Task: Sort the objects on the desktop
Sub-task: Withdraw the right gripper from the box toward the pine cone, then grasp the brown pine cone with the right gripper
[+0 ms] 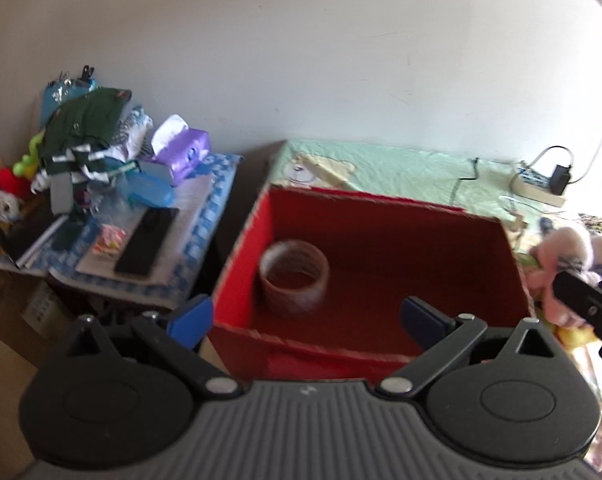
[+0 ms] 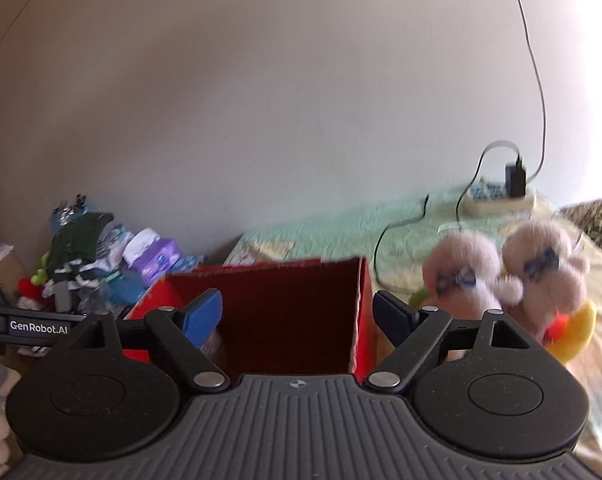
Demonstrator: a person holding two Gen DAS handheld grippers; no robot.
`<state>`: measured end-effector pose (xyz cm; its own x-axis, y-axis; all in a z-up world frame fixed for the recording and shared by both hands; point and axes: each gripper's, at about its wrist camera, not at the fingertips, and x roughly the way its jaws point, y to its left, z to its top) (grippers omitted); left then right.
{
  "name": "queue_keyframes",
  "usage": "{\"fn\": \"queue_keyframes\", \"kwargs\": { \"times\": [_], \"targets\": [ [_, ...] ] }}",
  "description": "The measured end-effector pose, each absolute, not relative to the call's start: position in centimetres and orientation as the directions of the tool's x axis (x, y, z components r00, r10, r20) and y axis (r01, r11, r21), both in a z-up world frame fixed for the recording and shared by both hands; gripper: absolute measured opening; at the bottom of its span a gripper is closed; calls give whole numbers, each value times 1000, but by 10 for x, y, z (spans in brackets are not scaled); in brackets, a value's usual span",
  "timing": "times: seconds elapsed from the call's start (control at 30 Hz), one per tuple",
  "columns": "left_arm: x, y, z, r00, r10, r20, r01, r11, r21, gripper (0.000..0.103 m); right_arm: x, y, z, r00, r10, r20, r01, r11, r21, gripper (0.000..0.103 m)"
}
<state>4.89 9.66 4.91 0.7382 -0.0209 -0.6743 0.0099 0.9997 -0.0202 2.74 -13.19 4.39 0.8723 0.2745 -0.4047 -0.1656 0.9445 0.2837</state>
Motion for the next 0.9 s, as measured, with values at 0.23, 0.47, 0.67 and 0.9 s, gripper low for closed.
{"fn": "queue_keyframes", "kwargs": {
  "times": [0.23, 0.47, 0.67, 0.9],
  "targets": [
    [7, 77, 17, 666, -49, -745, 22, 999, -45, 100, 18, -154, 12, 736, 446, -510, -238, 875, 421, 71],
    [-27, 64, -17, 562, -178, -808, 75, 984, -164, 100, 7, -169, -34, 508, 624, -594, -241, 765, 598, 54],
    [-51, 47, -47, 465, -266, -845, 149, 964, -221, 99, 2, -174, -63, 330, 746, -579, -177, 651, 738, 53],
    [-51, 23, -68, 453, -234, -860, 162, 971, -179, 84, 8, -168, -88, 216, 809, -547, -75, 572, 817, 53]
  ]
}}
